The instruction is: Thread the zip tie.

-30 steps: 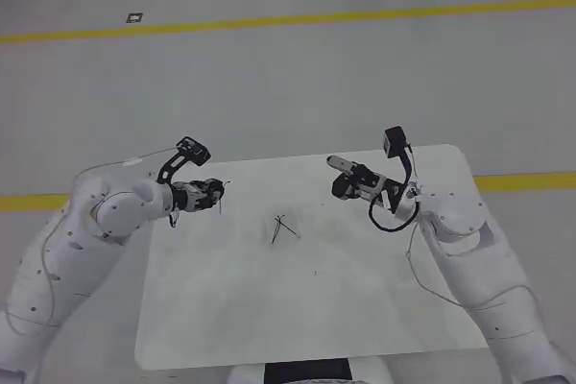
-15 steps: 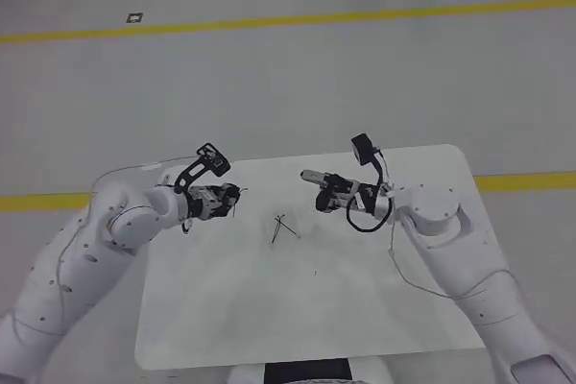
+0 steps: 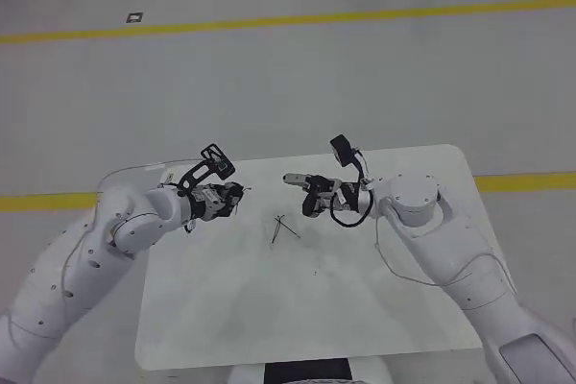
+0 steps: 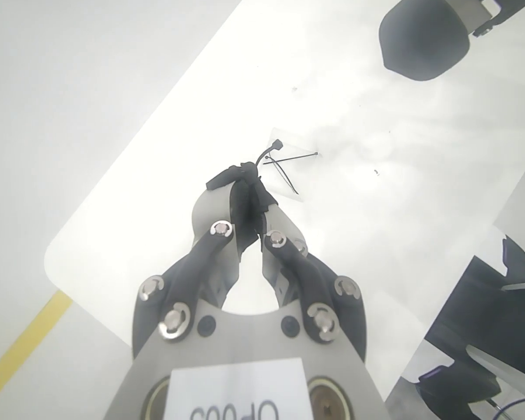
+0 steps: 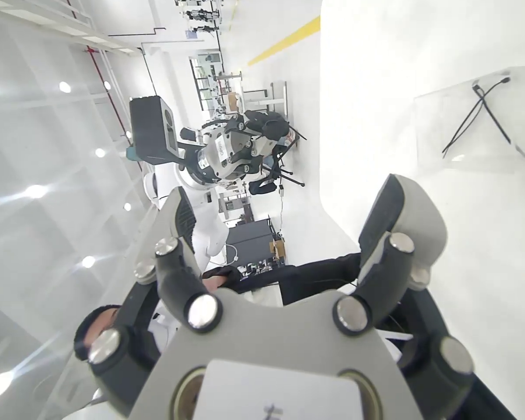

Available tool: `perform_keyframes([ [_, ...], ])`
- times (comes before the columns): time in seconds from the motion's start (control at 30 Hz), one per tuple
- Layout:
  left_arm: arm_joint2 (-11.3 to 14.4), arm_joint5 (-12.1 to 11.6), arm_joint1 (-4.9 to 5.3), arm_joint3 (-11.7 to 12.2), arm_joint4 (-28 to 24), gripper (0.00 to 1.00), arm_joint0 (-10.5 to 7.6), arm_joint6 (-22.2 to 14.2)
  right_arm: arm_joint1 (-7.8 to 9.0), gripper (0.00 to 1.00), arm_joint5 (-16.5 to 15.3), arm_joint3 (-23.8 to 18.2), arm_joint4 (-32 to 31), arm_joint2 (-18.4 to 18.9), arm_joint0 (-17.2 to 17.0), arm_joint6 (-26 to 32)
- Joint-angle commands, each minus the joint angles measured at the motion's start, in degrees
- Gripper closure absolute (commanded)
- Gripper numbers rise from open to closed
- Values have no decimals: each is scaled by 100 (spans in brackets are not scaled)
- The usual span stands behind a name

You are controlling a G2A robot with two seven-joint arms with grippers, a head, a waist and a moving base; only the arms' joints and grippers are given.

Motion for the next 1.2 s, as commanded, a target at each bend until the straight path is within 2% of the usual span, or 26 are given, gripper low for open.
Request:
perform_keyframes([
  [0.0, 46, -5, -10, -31, 109, 100, 29, 125, -13, 0, 2, 99, 136, -91, 49, 90],
  [0.13, 132, -5, 1, -43, 216, 100, 36, 331, -102, 0, 2, 680, 597, -482, 441, 248],
  [0.27, 243, -5, 98, -132, 234, 100, 30, 589, -233, 0, 2, 1485, 1270, -1073, 996, 314],
  [0.33, 337, -5, 165, -182, 220, 100, 16, 654, -273, 0, 2, 1744, 1514, -1266, 1214, 262],
  [0.53, 343, -5, 178, -170, 224, 100, 9, 657, -273, 0, 2, 1744, 1514, -1266, 1214, 262],
  [0.63, 410, -5, 165, -185, 450, 100, 57, 781, -283, 0, 2, 1737, 1547, -1290, 1127, 115],
  [0.77, 457, -5, 159, -189, 554, 100, 65, 927, -347, 0, 2, 1943, 1949, -1381, 1150, -14],
  [0.83, 463, -5, 162, -176, 561, 100, 80, 1059, -401, 0, 2, 2180, 2447, -1505, 1186, -13],
  [1.07, 452, -5, 173, -130, 555, 100, 91, 1138, -407, 0, 2, 2199, 2474, -1529, 1208, -13],
  [1.17, 452, -5, 173, -130, 555, 100, 91, 1138, -416, 0, 2, 2107, 2480, -1528, 1112, -220],
])
